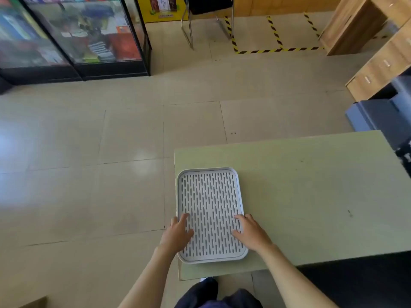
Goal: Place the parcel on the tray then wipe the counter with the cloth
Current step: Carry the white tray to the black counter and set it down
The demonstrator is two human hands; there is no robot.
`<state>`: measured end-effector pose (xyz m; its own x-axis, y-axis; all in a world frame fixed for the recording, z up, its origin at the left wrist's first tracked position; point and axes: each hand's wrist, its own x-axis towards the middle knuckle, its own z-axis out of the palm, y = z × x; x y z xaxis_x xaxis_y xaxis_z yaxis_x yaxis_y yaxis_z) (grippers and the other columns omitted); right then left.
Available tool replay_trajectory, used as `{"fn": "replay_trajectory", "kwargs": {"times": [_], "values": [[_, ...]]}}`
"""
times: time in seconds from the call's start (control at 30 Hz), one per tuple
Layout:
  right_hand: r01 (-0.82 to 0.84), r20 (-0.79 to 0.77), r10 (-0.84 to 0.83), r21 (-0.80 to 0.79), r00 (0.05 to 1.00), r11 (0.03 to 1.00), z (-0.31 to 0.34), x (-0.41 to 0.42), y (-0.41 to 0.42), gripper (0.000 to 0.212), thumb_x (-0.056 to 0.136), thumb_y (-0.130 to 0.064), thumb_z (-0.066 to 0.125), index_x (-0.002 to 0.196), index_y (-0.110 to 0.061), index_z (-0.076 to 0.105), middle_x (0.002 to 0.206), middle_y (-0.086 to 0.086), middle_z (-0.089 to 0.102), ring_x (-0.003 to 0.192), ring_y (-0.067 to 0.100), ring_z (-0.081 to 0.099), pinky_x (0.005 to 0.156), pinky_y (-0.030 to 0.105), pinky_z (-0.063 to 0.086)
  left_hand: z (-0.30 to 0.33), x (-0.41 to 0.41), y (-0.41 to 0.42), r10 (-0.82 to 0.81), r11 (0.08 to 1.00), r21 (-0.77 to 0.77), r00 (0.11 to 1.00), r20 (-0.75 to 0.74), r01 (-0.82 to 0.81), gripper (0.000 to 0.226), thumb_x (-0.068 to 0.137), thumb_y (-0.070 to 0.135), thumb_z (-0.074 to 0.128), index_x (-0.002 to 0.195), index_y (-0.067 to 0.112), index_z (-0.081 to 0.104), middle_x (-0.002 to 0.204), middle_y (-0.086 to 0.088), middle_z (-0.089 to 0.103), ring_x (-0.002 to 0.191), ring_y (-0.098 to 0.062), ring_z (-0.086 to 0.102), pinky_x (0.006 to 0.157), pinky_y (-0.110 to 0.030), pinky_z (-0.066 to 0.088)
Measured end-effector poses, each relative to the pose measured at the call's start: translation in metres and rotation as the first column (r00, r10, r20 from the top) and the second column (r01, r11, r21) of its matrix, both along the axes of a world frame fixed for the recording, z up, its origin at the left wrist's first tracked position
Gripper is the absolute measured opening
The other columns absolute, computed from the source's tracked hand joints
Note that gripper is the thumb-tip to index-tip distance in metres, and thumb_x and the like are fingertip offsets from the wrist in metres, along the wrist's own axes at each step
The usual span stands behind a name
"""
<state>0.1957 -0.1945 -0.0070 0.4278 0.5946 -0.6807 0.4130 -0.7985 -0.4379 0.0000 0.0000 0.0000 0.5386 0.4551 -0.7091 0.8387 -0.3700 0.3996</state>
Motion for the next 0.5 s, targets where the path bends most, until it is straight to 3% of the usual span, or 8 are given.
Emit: {"fn": "replay_trajectory", "kwargs": {"times": [0.13, 0.33, 0.43, 0.5], "values": [[0.185, -0.093, -0.179, 0.059, 0.979, 0.981, -0.005, -0.001, 0.002, 0.052, 0.099, -0.04, 0.062, 0.147, -0.025, 0.049, 0.151, -0.004, 0.04, 0.133, 0.018, 0.05, 0.107, 0.033, 0.044, 0.002, 0.005, 0.005, 0.212, 0.974, -0.088, 0.976, 0.042, -0.207, 0.053, 0.1, 0.037, 0.054, 0.149, 0.025, 0.037, 0.138, -0.013, 0.042, 0.104, -0.027, 0.058, 0.095, -0.041, 0.054], [0.548, -0.364, -0.481, 0.106, 0.798, 0.83, -0.01, -0.002, 0.008, 0.025, 0.097, -0.037, 0.069, 0.121, -0.031, 0.067, 0.138, -0.007, 0.045, 0.128, 0.014, 0.049, 0.101, 0.03, 0.038, 0.001, 0.005, 0.002, 0.475, 0.871, -0.192, 0.875, 0.09, -0.453, 0.049, 0.085, 0.049, 0.066, 0.13, 0.031, 0.053, 0.129, -0.008, 0.046, 0.114, -0.03, 0.058, 0.105, -0.052, 0.049], [0.646, -0.422, -0.552, 0.11, 0.719, 0.756, -0.012, -0.009, 0.004, 0.019, 0.096, -0.04, 0.07, 0.115, -0.037, 0.07, 0.141, -0.005, 0.046, 0.127, 0.014, 0.048, 0.103, 0.034, 0.041, -0.008, 0.001, 0.0, 0.575, 0.807, -0.238, 0.811, 0.107, -0.541, 0.048, 0.069, 0.063, 0.067, 0.109, 0.035, 0.061, 0.123, -0.005, 0.052, 0.108, -0.027, 0.062, 0.099, -0.051, 0.053], [0.706, -0.453, -0.595, 0.117, 0.664, 0.699, -0.012, -0.014, 0.0, 0.019, 0.096, -0.04, 0.071, 0.114, -0.037, 0.072, 0.144, -0.003, 0.046, 0.131, 0.016, 0.048, 0.107, 0.038, 0.043, -0.007, -0.002, -0.002, 0.653, 0.745, -0.286, 0.746, 0.13, -0.603, 0.042, 0.07, 0.062, 0.07, 0.097, 0.03, 0.064, 0.121, -0.007, 0.062, 0.103, -0.025, 0.068, 0.089, -0.048, 0.057]]}}
